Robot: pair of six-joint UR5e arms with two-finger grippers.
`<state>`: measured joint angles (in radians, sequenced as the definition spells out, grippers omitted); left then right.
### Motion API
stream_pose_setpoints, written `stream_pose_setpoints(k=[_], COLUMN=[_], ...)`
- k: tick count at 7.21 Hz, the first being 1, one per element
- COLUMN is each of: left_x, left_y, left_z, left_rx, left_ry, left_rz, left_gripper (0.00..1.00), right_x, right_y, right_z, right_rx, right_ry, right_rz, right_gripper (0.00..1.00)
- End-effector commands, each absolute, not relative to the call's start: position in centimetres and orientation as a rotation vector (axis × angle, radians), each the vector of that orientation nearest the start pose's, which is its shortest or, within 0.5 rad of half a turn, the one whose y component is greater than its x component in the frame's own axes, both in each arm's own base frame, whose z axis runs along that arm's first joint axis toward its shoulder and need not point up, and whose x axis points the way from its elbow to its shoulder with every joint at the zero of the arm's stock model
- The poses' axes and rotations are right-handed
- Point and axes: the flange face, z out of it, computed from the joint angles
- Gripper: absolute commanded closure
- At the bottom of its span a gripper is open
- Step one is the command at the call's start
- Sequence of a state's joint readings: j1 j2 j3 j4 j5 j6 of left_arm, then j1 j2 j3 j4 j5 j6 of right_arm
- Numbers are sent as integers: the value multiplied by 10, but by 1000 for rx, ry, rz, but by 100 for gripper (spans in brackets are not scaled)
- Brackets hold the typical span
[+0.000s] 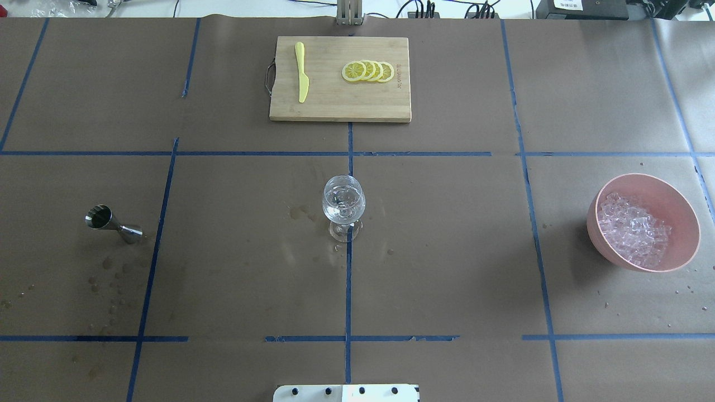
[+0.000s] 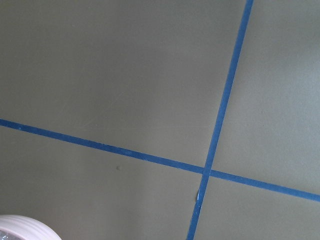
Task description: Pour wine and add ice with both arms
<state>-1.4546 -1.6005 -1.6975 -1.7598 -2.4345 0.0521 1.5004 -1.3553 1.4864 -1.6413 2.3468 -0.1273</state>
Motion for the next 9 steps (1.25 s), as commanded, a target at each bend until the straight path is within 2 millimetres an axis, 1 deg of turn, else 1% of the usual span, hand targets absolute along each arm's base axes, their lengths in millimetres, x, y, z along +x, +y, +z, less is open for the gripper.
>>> stream_pose_setpoints(k=[1,2,3,4,5,6,7,8,9], left_x=[0,2,-3,-3,-6,-8,-11,-15,-15], left_y=[-518,-518,-518,-521,-518,-517,-517,-503,-491], left_z=[541,557,565,570,570,574,579,590,584], left_rx=[333,308,304,281,268,259,250,240,273], left_ry=[827,794,741,732,734,739,734,741,744], left_rz=[320,309,293,256,215,207,192,189,204], left_gripper=[0,0,0,0,0,0,0,0,0], right_x=[22,22,22,22,22,22,21,20,20], right_y=[-583,-582,-582,-579,-579,-575,-563,-559,-562], right_z=[596,596,596,596,595,607,618,617,610], right_rx=[71,68,68,69,71,47,27,29,43], right_ry=[-777,-779,-782,-785,-787,-789,-815,-835,-835], right_rz=[-205,-202,-202,-202,-203,-192,-183,-183,-191], right_gripper=[0,0,0,0,0,0,0,0,0])
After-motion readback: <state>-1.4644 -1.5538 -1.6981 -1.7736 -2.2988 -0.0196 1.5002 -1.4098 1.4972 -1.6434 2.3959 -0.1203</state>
